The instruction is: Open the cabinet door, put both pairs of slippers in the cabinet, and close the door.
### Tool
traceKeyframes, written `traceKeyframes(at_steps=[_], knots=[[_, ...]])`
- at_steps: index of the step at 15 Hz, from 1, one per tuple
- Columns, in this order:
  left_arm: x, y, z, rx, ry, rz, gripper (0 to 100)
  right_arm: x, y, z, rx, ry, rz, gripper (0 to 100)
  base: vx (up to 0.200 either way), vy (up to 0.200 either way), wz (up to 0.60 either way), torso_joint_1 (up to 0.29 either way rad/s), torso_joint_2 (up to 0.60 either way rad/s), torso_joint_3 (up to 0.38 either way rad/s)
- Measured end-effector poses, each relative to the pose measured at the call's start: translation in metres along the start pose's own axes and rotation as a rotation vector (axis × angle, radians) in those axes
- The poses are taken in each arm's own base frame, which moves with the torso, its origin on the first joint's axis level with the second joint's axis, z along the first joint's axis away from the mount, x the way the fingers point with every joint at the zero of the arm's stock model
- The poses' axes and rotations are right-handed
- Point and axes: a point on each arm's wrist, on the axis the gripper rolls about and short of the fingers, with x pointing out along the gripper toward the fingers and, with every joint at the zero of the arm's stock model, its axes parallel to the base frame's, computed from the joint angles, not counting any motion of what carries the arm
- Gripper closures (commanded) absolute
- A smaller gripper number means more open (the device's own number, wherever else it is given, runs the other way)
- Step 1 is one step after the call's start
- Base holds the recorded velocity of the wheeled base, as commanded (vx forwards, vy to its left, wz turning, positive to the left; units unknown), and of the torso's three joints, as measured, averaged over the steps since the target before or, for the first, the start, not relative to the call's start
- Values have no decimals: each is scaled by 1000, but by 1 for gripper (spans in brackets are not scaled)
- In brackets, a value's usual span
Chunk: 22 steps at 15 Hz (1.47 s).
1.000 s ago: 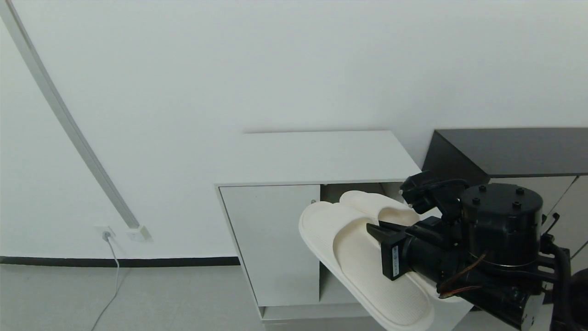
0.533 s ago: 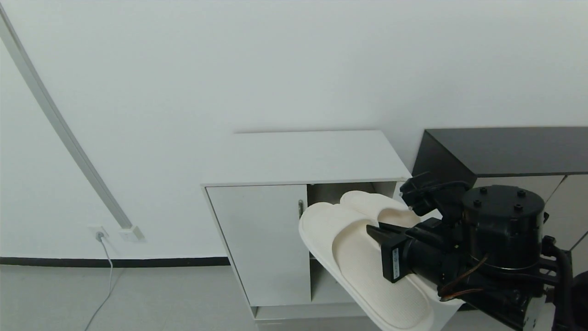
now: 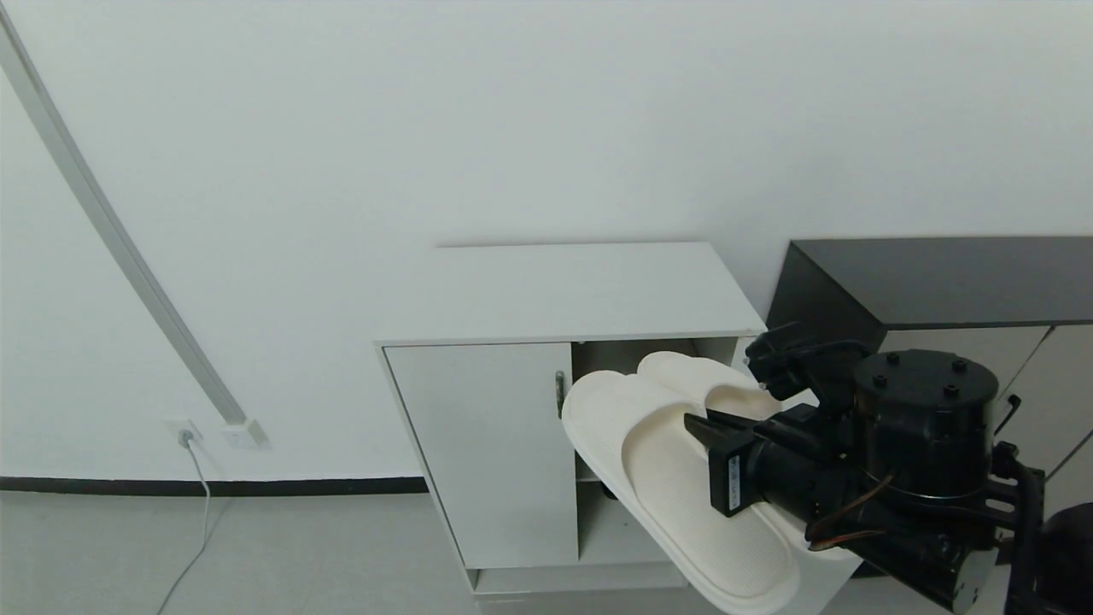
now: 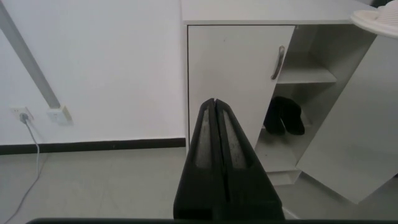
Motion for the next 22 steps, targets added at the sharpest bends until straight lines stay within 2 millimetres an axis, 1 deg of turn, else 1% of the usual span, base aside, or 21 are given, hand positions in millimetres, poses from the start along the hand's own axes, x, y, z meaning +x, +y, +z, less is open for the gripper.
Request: traceKeyframes(at_steps=[8, 12, 22], knots=[[0, 0, 0, 0, -1, 0, 100, 2, -1, -5, -19, 14, -4, 100, 0, 0, 0, -19, 41, 22], [0, 0, 0, 0, 1, 0, 100, 2, -1, -7, -29, 22, -5, 100, 0, 0, 0, -182, 415, 229], [0, 0, 0, 6, 0, 0, 100, 3, 0, -8, -34, 25, -4, 100, 0, 0, 0, -219, 538, 317]])
